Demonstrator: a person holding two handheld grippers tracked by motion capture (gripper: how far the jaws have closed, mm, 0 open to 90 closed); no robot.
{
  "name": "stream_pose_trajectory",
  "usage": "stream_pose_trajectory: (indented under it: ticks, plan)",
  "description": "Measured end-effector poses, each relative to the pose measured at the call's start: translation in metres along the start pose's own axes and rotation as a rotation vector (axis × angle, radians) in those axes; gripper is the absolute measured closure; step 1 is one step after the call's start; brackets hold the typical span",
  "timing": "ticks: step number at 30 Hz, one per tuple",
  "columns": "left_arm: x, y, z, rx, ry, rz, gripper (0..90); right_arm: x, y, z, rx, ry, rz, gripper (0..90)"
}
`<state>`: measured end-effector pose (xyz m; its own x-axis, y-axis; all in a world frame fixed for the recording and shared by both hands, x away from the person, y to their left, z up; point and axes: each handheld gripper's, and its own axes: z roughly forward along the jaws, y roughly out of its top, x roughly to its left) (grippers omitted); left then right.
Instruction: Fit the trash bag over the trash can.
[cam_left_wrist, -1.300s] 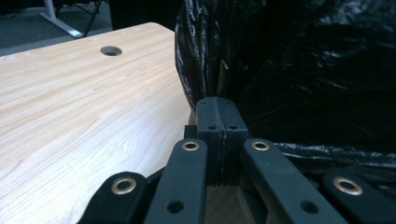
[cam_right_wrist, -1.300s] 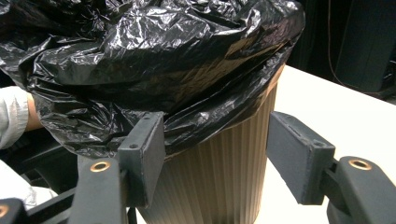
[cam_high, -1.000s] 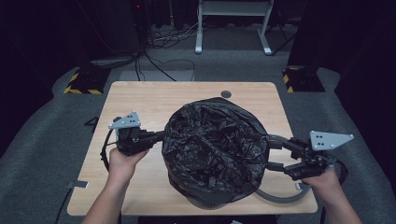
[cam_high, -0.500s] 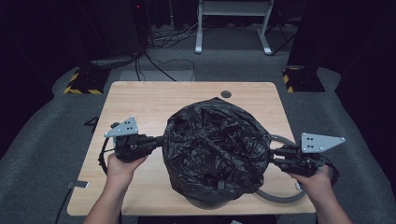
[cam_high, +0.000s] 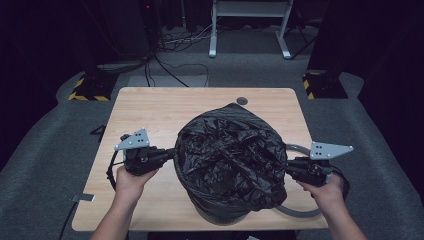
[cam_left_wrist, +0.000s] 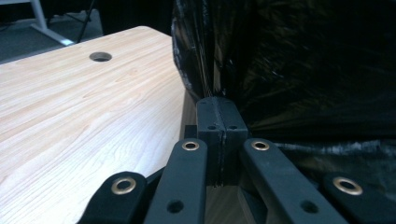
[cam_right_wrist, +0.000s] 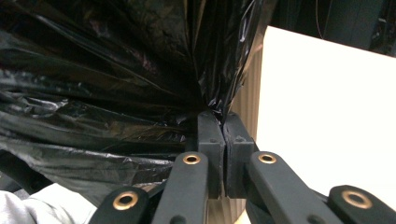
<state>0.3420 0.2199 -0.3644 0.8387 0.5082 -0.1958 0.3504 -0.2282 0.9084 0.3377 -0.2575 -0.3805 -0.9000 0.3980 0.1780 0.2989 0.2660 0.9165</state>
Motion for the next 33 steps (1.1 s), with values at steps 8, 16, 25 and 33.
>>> stream_pose_trajectory:
  ticks: [8,16,25,33]
  plan:
    - [0.006,0.002,0.006,0.001,0.017,-0.019,90.0,-0.008,-0.012,0.008,0.040,0.003,0.060,88.9]
    - [0.004,-0.010,0.014,0.092,0.036,0.002,90.0,-0.011,-0.003,0.006,0.021,-0.021,0.047,88.8]
    - [0.006,-0.041,0.008,0.087,0.020,-0.047,90.0,-0.016,-0.041,0.021,0.150,-0.030,0.092,89.1]
    - [0.005,-0.066,-0.012,0.011,0.003,0.025,90.0,-0.015,-0.066,0.018,0.168,-0.043,0.096,89.1]
